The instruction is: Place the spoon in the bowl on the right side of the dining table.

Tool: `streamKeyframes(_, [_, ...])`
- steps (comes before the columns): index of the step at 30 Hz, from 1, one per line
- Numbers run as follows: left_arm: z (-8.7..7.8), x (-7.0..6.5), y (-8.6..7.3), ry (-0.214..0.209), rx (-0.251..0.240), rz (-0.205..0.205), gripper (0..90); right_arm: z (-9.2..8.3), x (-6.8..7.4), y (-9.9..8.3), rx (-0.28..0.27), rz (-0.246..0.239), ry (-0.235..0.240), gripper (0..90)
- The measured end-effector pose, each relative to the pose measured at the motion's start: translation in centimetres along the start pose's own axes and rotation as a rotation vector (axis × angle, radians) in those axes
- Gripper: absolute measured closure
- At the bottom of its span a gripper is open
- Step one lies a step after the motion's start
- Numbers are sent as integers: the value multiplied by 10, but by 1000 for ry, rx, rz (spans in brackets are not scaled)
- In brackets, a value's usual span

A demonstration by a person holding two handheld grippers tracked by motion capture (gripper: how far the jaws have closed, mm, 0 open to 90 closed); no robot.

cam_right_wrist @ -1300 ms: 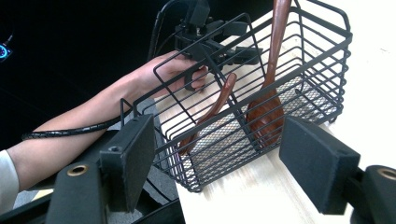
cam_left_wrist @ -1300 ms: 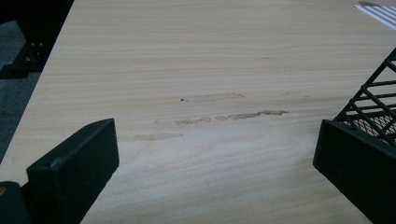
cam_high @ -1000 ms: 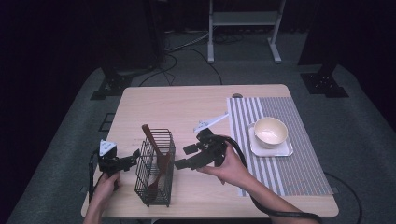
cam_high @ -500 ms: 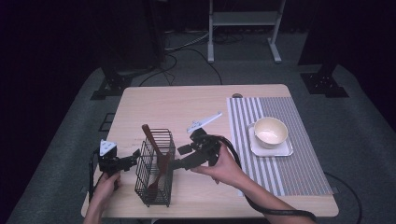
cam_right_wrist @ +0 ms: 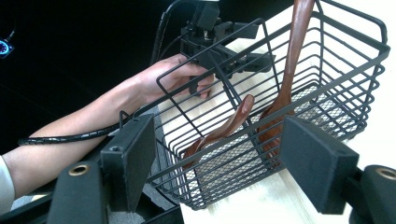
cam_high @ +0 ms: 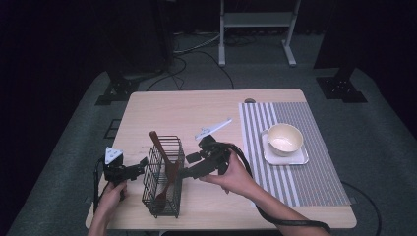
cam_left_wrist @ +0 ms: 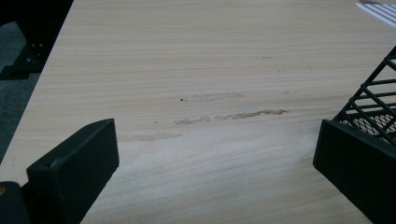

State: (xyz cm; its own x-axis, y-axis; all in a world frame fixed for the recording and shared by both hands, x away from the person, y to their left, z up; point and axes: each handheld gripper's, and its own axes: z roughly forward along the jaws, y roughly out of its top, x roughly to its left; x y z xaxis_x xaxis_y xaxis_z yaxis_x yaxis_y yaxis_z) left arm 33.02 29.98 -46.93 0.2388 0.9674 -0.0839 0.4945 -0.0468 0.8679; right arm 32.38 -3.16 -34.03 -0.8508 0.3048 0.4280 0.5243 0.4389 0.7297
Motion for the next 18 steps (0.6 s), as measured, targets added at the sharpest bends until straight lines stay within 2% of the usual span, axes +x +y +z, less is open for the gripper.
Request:
streamKeyframes(7, [0, 1, 0, -3, 0, -11, 0, 4, 1, 2, 3, -3, 4, 298])
streamKeyframes(12, [0, 0, 0, -2, -1, -4, 0, 9, 2, 4, 7, -3, 1, 317])
streamKeyframes(18, [0, 0, 0, -3, 0, -2, 0, 14, 0, 6, 11, 12, -18, 368])
